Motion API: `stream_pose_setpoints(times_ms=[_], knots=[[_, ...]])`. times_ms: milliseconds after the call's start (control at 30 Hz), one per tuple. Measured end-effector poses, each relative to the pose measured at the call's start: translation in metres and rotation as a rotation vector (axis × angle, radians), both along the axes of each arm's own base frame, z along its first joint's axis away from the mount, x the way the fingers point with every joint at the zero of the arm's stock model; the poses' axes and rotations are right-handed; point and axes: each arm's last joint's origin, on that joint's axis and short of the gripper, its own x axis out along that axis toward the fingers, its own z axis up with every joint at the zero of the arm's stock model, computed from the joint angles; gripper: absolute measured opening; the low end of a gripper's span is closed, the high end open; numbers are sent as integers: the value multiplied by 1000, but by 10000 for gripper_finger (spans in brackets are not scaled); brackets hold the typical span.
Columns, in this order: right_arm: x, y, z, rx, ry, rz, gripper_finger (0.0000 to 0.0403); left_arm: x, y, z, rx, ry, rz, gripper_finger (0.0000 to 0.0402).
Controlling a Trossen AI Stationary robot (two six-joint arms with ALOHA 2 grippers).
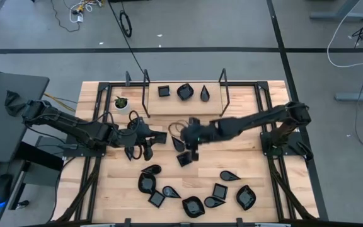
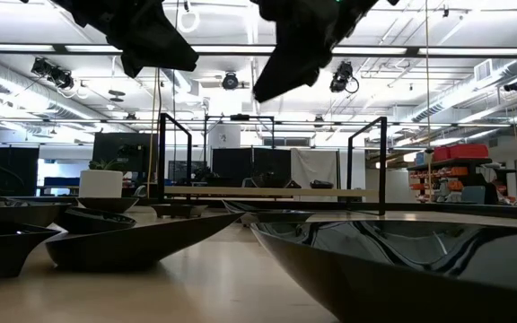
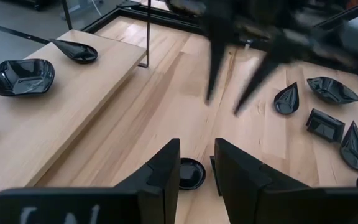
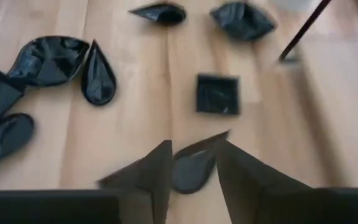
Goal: Pick & Place Mini shaped plates
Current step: Stack the black teardrop shaped bowl on top of the other black teardrop shaped bowl on the shelf
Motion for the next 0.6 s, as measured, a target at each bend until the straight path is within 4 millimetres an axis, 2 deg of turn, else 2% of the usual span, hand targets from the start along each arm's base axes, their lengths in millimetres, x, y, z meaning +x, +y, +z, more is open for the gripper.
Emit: stream_pose_setpoints(times_ms=[100,167,367,600], knots=[[6,13,-14,48,-6,-126,122,0,0,0,1,4,0,105],[11,15,-28,57,13,-190,123,0,0,-1,2,9,0,105],[26,-10,-67,65,87,-318,153,-1,0,-1,5,14,0,105],[37,-32,-108,74,174,-303,175,-1,1,-2,23,28,12,105]])
